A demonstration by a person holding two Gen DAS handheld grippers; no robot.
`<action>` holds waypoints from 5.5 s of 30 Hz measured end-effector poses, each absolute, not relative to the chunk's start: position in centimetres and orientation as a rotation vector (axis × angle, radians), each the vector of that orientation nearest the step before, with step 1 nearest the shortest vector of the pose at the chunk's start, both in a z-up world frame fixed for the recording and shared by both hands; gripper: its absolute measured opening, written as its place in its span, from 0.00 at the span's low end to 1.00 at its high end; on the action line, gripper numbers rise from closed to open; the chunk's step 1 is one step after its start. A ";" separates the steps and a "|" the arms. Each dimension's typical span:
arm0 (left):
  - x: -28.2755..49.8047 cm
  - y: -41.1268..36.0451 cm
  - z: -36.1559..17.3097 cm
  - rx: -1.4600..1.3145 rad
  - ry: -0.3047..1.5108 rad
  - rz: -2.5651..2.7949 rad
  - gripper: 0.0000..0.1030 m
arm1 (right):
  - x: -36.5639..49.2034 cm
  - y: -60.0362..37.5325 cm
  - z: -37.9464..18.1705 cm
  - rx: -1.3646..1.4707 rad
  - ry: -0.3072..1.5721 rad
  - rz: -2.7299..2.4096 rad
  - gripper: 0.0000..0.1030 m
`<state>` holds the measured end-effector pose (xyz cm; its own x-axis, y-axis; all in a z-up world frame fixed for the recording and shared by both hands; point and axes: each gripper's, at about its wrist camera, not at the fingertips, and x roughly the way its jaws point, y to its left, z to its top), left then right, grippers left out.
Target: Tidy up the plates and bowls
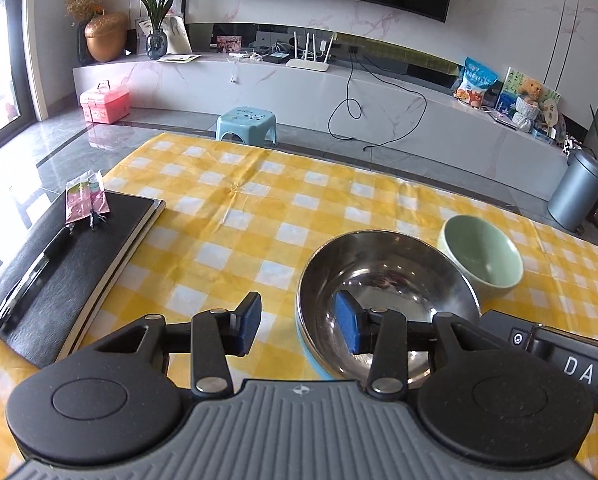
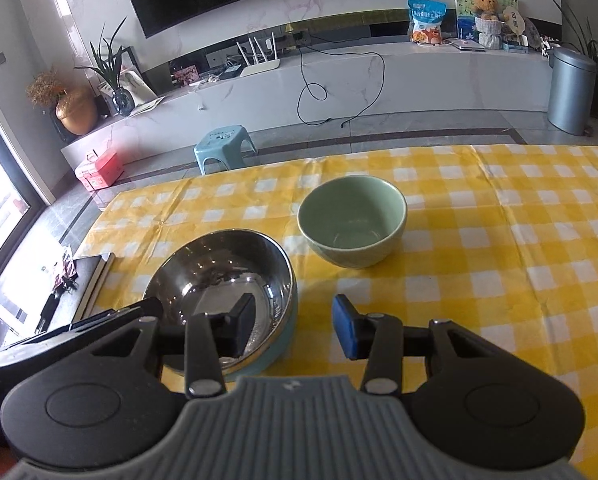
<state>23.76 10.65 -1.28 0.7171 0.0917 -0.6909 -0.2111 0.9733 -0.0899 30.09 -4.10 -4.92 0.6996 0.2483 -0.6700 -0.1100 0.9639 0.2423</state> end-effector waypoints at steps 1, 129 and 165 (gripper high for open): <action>24.1 10.7 -1.5 -0.163 0.758 0.170 0.46 | 30.6 -4.0 -5.2 0.179 0.777 0.193 0.42; 8.3 -3.5 1.2 -0.205 0.842 -0.130 0.47 | 9.8 -23.5 -4.1 0.501 0.772 -0.009 0.21; 17.8 2.2 3.2 -0.125 0.750 -0.107 0.58 | 21.1 -15.7 0.9 0.244 0.720 0.120 0.36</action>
